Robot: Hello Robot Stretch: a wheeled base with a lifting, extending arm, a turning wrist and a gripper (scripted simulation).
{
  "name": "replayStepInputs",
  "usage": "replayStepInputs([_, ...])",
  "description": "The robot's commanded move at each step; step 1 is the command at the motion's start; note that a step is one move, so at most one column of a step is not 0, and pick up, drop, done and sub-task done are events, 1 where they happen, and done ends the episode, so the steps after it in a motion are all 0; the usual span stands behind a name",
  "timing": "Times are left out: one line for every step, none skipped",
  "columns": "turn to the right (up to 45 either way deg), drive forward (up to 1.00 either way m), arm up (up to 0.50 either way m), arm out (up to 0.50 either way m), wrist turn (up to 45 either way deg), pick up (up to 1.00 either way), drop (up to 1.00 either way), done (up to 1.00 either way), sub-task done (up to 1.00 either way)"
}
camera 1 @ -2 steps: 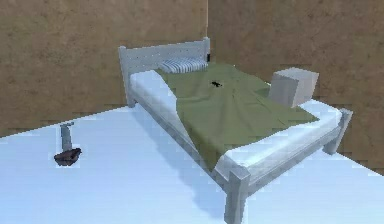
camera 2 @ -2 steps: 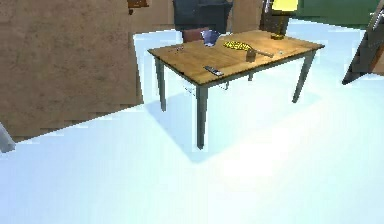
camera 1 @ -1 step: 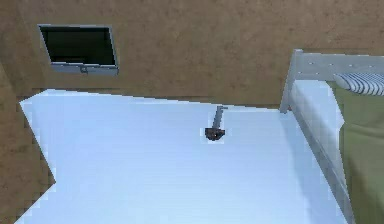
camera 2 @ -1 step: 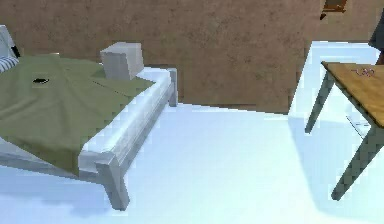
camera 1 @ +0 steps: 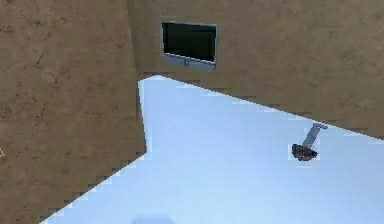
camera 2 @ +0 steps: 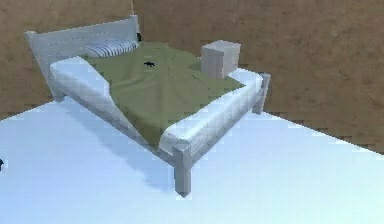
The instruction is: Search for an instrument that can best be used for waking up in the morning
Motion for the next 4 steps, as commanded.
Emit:
replayStepInputs([0.0,1.0,0.0,0.0,0.0,0.0,0.0,0.0,0.0])
replayStepInputs([-3.0,0.0,0.0,0.0,0.0,0.0,0.0,0.0,0.0])
replayStepInputs([15.0,0.0,0.0,0.0,0.0,0.0,0.0,0.0,0.0])
replayStepInputs([0.0,0.6,0.0,0.0,0.0,0.0,0.0,0.0,0.0])
